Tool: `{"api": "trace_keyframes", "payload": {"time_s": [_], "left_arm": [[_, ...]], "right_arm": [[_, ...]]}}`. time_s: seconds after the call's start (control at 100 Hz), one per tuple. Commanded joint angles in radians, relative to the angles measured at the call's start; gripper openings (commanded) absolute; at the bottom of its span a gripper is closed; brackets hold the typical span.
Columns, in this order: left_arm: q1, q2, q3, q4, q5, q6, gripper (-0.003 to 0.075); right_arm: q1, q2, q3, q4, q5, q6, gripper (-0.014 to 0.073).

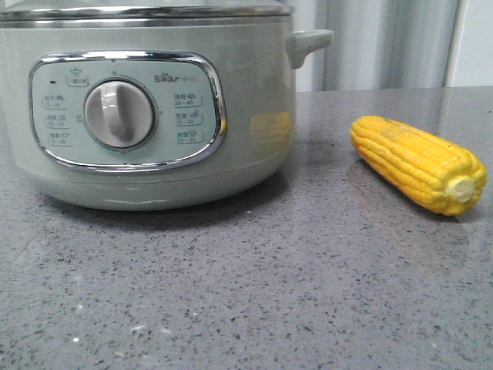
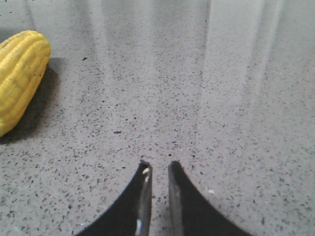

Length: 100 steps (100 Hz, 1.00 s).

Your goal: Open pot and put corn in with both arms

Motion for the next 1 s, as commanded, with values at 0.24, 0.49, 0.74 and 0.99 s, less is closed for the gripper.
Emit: {"api": "trace_keyframes", "payload": {"time_s": [0.24, 0.49, 0.74, 0.99], "left_arm": [[0.003, -0.034, 0.006, -0.007, -0.025, 0.001, -0.0020], [0.003, -0.034, 0.006, -0.007, -0.025, 0.001, -0.0020], [0.003, -0.034, 0.006, 0.032, -0.027, 0.001, -0.0020], [0.003, -0.034, 0.006, 0.036, -0.057, 0.001, -0.0020]], "right_arm": [[-0.005, -0.024, 0.020, -0.012, -0.016, -0.003, 0.0004], [-0.005, -0.024, 0.020, -0.012, -0.016, -0.003, 0.0004], [-0.005, -0.024, 0.020, -0.014, -0.016, -0.003, 0.0004], [-0.005, -0.024, 0.020, -0.049, -0.022, -0.003, 0.0004]]}}
